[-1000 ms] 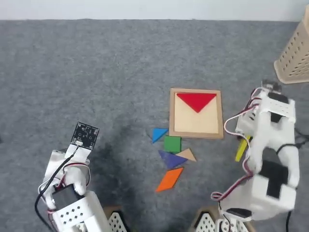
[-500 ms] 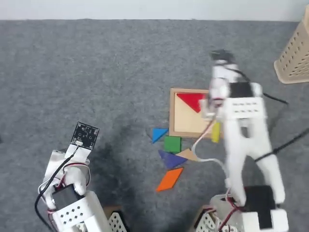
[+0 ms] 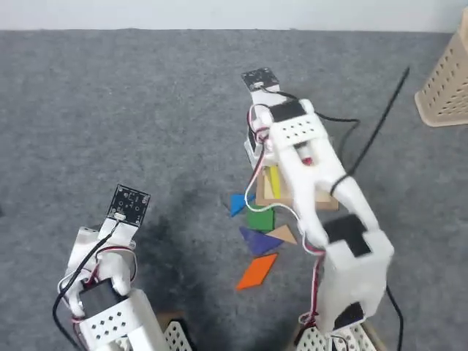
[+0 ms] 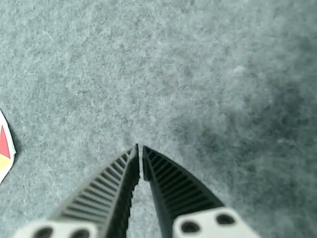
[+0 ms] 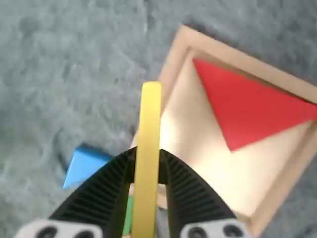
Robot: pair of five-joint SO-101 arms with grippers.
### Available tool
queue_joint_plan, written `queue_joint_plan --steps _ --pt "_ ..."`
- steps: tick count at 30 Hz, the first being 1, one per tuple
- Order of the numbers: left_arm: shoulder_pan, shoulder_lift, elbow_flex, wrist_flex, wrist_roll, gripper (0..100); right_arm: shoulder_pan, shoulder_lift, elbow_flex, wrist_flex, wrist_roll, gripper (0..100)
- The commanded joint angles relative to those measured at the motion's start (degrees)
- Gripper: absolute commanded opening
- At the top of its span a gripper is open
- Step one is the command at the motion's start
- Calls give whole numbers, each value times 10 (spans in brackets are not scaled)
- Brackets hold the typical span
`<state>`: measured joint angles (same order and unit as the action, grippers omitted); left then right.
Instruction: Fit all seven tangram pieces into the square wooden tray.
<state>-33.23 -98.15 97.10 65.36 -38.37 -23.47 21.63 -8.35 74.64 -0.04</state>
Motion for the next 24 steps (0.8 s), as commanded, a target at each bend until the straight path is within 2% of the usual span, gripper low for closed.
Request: queue_joint_plan --steps 1,5,10,18,24 --pt "0 3 -2 2 -9 12 -5 23 -68 8 -25 6" --pt "0 3 -2 2 -9 12 1 51 -94 10 -76 8" --pt "0 3 -2 2 -9 12 2 63 -96 20 -141 95" --pt "0 3 -2 2 -9 12 5 60 -96 22 -141 141" --pt "0 3 -2 2 -9 12 49 59 -97 22 -115 151"
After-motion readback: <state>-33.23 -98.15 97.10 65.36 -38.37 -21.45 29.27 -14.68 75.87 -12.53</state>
